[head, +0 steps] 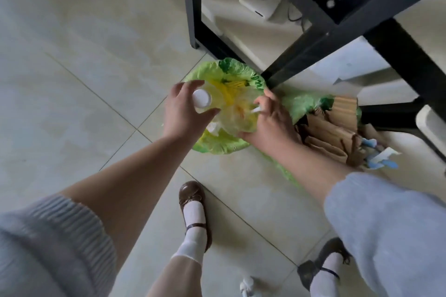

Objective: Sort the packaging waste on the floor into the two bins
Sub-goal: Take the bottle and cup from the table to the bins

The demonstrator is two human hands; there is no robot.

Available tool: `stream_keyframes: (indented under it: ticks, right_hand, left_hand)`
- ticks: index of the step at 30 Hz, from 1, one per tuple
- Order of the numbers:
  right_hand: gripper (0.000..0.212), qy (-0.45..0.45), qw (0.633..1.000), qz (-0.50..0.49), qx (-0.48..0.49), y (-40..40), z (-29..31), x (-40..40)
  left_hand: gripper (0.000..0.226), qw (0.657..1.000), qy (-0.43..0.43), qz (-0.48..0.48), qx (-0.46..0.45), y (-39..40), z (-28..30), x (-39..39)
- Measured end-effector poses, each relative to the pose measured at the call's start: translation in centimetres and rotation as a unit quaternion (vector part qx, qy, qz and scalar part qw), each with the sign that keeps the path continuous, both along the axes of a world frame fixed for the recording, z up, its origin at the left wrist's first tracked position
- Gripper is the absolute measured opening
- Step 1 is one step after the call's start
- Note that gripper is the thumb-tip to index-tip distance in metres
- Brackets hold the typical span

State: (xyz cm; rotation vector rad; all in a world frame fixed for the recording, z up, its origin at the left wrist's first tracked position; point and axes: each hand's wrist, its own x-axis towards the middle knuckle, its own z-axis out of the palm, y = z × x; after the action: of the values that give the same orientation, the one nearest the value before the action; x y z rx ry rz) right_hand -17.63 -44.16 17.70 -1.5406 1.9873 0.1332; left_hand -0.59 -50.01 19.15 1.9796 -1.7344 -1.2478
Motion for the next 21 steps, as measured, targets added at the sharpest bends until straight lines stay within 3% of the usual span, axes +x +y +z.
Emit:
stream_keyframes:
  ticks: [5,10,14,21]
  right_hand:
    - [0.088,0.055,0.996,0.029,0.06,-0.3,-4.2,0.9]
    - [0.097,0.036,0.995,0.023,0.089,0.6,-3.9,0.1]
    - [0.102,-0.011,0.998,-0.05,0.044,1.5,-0.3,-1.4]
    - [0.088,-0.069,0.994,-0.057,-0.058,7.5,9.9,-5.6]
  left_hand:
    - [0.066,0.999,-0.028,-0.031,-0.014,0.5,-4.1,-0.7]
    - [0.082,0.999,-0.035,-0.033,0.019,0.8,-3.9,-0.7]
    - [0.108,0.998,-0.062,-0.025,-0.017,1.2,0.7,-0.1]
    - [0.078,0.988,-0.065,-0.07,-0.125,7.6,13.2,-2.5]
